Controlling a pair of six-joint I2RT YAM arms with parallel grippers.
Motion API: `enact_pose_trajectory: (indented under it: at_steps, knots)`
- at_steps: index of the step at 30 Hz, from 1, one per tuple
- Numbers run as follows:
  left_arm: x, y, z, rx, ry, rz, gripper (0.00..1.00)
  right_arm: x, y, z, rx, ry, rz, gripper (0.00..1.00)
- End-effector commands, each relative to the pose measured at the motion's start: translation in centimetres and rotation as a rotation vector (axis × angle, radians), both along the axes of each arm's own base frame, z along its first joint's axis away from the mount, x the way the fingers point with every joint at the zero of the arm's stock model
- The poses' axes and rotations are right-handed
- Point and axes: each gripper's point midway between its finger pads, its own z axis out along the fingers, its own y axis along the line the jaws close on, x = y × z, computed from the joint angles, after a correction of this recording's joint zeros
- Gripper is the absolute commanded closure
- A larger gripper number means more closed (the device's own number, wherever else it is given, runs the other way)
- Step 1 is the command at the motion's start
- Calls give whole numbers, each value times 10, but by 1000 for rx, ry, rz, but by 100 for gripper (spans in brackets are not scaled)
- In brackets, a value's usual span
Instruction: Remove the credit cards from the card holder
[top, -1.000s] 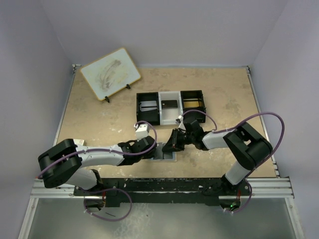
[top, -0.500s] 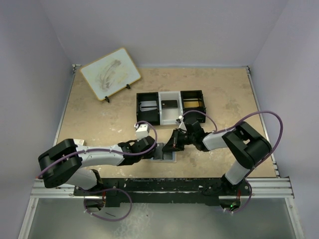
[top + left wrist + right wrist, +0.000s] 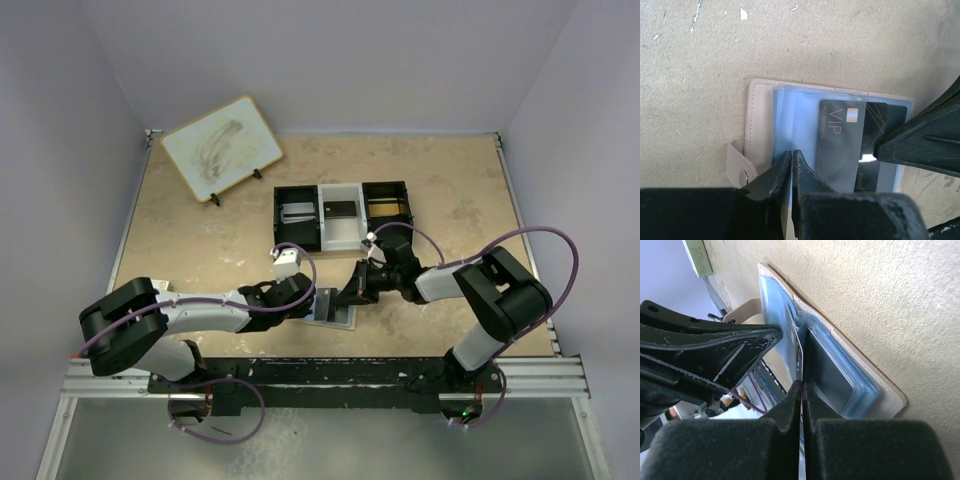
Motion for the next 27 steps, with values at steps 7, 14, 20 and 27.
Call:
enact_pose_trajectory:
  at_steps: [7, 14, 20, 27]
  knots:
    - [-13, 28, -11, 164, 46, -44, 80, -6, -9, 1, -22, -33, 8, 100]
    - [17, -22, 73, -30, -135, -109, 66, 13, -2, 6, -26, -70, -16, 100]
    - [19, -52, 57, -68, -102, -164, 69, 19, 1, 5, -22, -70, -31, 100]
    - [12, -31, 11, 13, -14, -85, 83, 17, -1, 3, -31, -62, -32, 100]
